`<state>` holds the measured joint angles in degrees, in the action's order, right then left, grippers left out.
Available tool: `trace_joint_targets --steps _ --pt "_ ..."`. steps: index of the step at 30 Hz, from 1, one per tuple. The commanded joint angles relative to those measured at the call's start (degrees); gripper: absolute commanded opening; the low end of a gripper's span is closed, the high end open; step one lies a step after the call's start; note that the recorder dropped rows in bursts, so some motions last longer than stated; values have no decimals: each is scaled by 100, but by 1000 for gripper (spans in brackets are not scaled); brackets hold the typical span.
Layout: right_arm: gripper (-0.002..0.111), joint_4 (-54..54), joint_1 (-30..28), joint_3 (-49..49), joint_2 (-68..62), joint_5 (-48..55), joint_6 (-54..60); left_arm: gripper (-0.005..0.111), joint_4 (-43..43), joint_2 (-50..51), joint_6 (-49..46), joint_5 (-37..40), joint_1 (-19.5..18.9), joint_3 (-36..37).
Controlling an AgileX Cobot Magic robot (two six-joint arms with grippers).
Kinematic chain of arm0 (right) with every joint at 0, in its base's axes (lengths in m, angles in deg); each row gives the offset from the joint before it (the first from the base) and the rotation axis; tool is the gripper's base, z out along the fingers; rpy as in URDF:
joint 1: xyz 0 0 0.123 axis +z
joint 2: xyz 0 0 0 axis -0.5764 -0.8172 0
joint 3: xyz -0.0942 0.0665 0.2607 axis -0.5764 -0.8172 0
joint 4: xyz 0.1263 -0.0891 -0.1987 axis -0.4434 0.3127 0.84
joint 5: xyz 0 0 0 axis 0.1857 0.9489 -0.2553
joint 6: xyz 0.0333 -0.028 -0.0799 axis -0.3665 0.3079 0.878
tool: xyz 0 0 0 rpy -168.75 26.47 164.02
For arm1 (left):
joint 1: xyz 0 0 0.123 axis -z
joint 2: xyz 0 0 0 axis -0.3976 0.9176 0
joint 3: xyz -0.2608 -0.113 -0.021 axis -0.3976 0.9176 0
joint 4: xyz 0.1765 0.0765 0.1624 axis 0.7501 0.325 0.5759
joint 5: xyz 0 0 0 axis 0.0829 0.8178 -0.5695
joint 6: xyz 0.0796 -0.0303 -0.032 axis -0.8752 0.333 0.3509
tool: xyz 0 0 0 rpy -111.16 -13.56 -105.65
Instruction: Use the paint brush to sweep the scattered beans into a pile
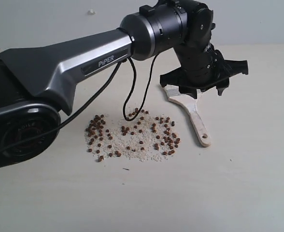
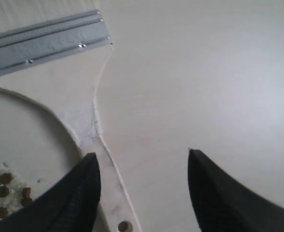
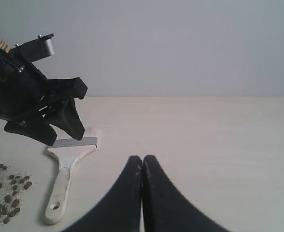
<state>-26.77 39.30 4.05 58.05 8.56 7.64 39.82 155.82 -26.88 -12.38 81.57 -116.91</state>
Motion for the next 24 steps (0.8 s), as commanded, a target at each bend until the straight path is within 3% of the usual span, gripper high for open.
trace_joint_targets --steps 1,10,14,19,23,24 --pt "0 11 -5 -27 30 -68 2 52 27 84 361 54 -118 -50" --pt "0 11 -5 -27 30 -68 2 52 -35 469 295 264 -118 -101" --pt "0 11 -5 -27 30 -68 2 52 58 318 -514 112 -105 -101" --pt "0 11 -5 -27 30 -68 2 30 186 31 -1377 88 47 -101" --pt "0 11 -5 -27 30 -68 2 0 434 -183 -1873 207 235 -101" --pt "0 11 -5 -27 30 -68 2 0 533 -243 -1887 250 265 -101"
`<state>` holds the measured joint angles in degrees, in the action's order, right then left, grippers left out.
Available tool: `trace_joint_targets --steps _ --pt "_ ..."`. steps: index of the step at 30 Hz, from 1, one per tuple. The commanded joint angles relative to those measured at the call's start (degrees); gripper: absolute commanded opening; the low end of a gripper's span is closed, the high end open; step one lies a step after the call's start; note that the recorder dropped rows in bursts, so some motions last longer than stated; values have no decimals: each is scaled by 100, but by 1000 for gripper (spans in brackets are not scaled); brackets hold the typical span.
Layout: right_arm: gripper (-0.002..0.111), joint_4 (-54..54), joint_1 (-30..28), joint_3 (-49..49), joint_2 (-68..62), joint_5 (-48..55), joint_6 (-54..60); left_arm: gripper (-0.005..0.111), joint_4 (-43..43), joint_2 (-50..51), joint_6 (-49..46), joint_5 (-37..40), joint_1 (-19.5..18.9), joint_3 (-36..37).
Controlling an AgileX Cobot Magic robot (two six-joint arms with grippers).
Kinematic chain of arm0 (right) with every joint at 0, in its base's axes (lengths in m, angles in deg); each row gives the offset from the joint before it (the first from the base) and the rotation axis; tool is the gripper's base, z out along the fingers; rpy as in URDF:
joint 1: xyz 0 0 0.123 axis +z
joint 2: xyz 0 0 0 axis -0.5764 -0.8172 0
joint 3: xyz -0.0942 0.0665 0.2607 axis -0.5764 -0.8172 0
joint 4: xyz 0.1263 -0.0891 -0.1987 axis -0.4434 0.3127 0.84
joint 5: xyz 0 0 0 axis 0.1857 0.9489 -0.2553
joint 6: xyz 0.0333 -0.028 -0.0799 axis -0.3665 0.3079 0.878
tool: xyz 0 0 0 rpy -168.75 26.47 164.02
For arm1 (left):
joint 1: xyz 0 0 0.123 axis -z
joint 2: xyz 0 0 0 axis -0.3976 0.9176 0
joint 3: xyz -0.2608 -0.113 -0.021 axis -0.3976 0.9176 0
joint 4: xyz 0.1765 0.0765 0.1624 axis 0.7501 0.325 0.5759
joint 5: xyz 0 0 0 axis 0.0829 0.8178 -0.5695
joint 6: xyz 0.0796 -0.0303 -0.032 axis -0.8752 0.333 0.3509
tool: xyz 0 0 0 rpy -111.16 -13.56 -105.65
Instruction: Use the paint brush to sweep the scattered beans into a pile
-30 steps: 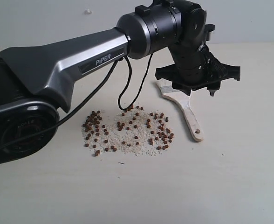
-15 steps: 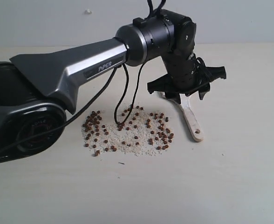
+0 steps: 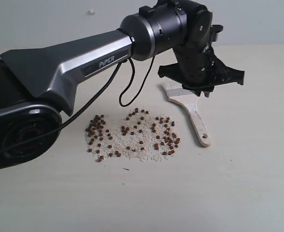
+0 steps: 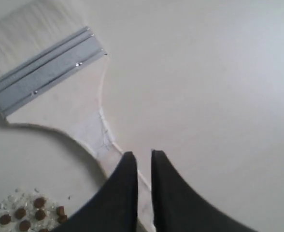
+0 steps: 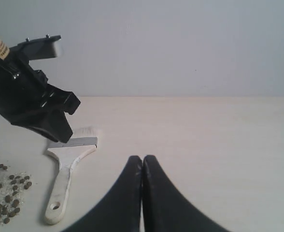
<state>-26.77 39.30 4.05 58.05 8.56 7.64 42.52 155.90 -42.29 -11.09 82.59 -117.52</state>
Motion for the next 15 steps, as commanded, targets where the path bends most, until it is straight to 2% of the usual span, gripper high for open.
trace_joint_targets --steps 1,8,15 --pt "0 11 -5 -27 30 -68 2 0 270 -311 -432 130 189 -41" --pt "0 11 -5 -27 30 -68 2 0 258 -949 -1130 249 189 146" --pt "0 11 -5 -27 30 -81 2 0 258 -1798 -1832 -117 189 1336"
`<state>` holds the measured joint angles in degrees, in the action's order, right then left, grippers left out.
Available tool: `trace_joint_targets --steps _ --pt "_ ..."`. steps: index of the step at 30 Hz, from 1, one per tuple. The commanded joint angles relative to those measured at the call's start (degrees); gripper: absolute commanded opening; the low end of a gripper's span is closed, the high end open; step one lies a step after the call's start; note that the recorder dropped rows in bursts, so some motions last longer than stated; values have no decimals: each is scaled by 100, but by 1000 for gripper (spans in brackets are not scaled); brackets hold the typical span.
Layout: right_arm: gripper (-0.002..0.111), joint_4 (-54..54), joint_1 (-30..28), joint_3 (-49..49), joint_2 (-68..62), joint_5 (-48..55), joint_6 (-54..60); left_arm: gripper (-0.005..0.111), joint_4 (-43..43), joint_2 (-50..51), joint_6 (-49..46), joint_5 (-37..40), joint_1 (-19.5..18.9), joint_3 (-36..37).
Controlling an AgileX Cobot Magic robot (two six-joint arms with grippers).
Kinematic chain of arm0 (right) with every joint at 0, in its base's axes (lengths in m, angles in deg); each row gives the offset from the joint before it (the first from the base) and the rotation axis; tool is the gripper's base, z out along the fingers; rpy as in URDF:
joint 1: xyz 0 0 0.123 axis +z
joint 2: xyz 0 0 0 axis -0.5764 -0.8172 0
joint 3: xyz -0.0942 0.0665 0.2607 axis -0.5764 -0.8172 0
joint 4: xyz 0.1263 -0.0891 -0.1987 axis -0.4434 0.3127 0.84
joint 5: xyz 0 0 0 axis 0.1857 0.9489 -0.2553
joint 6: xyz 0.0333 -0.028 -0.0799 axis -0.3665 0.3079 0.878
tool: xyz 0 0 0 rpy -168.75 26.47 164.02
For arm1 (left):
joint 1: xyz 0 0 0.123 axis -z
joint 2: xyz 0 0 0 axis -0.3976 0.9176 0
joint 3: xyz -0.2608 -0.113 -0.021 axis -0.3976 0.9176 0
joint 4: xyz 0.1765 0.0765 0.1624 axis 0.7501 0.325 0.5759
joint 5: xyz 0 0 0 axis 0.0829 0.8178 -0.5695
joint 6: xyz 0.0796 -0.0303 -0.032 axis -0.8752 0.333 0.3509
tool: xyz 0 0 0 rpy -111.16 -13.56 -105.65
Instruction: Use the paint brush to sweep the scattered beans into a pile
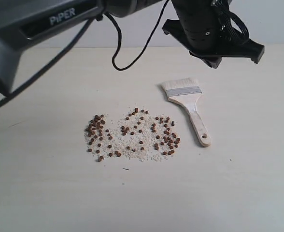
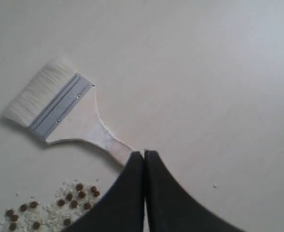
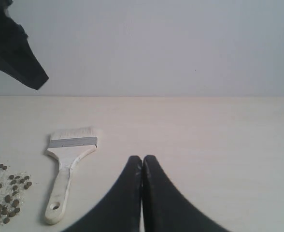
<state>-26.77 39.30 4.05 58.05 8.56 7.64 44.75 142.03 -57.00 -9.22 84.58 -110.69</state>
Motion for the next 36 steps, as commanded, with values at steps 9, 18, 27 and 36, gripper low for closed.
trace_joint_targets --steps 9,18,27,36 --pt "0 172 -5 -27 30 -1800 433 0 6 -1581 -854 -1653 -555 2941" --pt "0 -405 -5 -27 30 -2659 -1287 0 -525 -2563 -1821 -2585 -1504 4654" --pt "0 -1174 -5 -27 30 -2646 -2699 0 -2723 -3917 -4083 -2989 -2352 5778" --pt "0 -1018 -5 444 -178 -2689 -2684 0 -4088 -5502 -5423 -2955 -2969 6742"
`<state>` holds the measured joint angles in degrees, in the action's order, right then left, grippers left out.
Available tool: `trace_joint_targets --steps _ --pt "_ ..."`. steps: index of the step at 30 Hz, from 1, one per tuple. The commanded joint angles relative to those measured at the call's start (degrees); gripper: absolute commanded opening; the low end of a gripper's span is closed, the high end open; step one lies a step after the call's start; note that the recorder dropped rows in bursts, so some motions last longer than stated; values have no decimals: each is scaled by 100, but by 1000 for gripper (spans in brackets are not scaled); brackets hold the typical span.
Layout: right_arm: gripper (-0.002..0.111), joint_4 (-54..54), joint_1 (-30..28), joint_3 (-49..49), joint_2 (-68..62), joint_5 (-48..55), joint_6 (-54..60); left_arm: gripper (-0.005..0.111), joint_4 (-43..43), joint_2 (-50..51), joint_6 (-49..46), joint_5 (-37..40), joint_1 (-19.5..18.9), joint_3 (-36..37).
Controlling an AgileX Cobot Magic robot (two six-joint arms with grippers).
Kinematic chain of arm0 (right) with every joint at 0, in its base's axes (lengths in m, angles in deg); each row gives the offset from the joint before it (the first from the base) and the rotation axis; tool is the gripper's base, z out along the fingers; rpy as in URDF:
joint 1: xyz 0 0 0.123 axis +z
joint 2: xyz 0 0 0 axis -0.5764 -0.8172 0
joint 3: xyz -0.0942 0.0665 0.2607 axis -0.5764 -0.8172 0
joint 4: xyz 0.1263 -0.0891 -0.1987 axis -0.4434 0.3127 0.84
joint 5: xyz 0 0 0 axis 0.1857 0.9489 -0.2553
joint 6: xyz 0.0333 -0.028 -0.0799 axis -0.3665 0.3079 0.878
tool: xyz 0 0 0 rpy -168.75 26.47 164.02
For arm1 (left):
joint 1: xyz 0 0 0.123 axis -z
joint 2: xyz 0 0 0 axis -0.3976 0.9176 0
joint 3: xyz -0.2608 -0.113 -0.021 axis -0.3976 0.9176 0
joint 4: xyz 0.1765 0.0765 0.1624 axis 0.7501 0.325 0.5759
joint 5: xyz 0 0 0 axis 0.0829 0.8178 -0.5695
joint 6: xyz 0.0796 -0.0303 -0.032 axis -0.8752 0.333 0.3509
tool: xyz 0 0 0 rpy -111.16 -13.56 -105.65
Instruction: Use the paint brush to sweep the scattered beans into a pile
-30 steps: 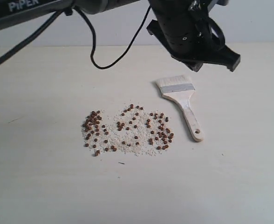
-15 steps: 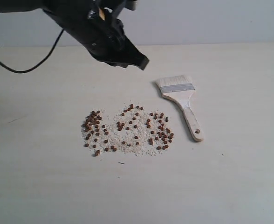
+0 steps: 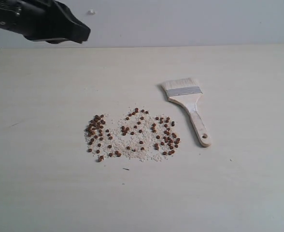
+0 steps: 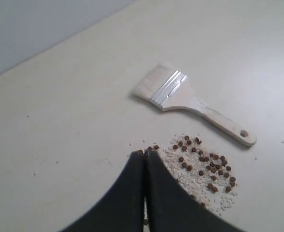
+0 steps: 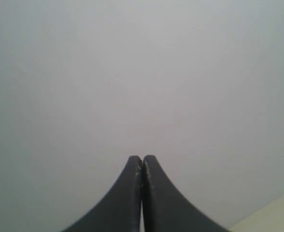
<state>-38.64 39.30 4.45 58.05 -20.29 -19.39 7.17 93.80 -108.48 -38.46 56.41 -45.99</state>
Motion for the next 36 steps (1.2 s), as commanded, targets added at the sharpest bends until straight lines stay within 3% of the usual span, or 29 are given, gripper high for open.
trace_joint_targets --steps 1,5,9,15,23,29,36 --pt "0 349 -5 605 -322 264 29 0 -330 -894 -324 -31 -171 355" --pt "0 1191 -5 1500 -1434 681 44 0 -330 -1626 -361 -42 -171 587" --pt "0 2190 -5 2604 -3191 1856 26 0 -342 -2153 -361 -69 -171 765" --pt "0 2004 211 4098 -6016 3753 983 0 -342 -2442 -634 -201 -171 944" --pt "0 1806 1118 6327 -9207 6730 1732 0 -366 -2442 -634 -277 -171 944" --pt "3 1764 1696 7399 -10334 7215 2031 0 -366 -2442 -634 -287 -171 944" --pt "29 846 1744 8216 -11223 7249 2725 0 -366 -2442 -634 -287 -171 944"
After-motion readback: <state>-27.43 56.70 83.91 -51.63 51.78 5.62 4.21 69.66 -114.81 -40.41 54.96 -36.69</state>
